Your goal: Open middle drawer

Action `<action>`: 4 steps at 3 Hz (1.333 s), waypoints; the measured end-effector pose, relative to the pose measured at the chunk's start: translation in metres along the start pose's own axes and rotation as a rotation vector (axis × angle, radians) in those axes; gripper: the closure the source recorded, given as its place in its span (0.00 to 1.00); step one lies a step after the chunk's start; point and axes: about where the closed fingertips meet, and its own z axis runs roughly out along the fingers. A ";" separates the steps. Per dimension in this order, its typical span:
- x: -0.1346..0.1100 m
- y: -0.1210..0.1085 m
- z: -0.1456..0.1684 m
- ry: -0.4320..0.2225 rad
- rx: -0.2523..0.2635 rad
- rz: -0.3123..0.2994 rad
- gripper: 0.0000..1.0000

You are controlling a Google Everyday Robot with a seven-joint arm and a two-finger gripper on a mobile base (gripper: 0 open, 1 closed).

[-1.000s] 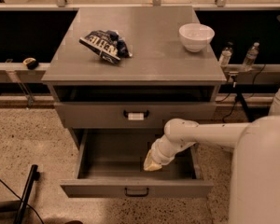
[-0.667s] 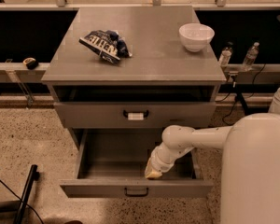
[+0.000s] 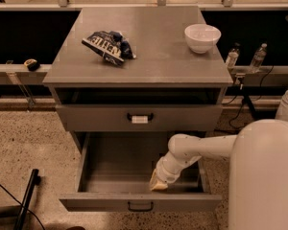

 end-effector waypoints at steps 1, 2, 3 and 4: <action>0.011 0.035 0.000 -0.008 -0.055 -0.019 1.00; 0.011 0.041 -0.003 -0.016 -0.060 -0.025 1.00; 0.009 0.051 -0.025 -0.081 0.000 -0.005 0.95; -0.033 0.054 -0.059 -0.303 0.117 -0.004 1.00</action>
Offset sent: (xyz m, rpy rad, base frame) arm -0.0851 -0.0289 0.0562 0.1471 -0.0002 0.0844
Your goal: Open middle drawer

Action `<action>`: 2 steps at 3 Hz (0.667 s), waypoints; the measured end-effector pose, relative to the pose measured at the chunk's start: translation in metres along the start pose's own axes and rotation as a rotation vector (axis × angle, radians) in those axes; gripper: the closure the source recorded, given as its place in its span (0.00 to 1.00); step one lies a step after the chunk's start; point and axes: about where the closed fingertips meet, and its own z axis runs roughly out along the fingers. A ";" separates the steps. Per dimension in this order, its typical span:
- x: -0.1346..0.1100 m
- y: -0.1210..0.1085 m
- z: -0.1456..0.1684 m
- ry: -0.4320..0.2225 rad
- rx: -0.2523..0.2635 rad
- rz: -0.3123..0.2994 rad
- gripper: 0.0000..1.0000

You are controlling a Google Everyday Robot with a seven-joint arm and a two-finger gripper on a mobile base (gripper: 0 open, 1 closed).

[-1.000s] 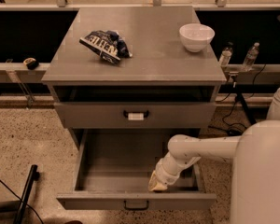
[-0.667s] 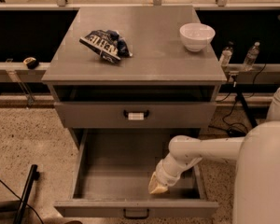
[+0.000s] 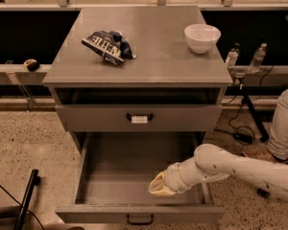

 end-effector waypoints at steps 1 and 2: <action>-0.035 0.003 -0.032 -0.245 0.077 0.032 0.81; -0.020 0.008 -0.058 -0.280 0.138 0.091 0.58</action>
Offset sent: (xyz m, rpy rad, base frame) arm -0.0026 0.0070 0.0421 0.2200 -0.0267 -0.0592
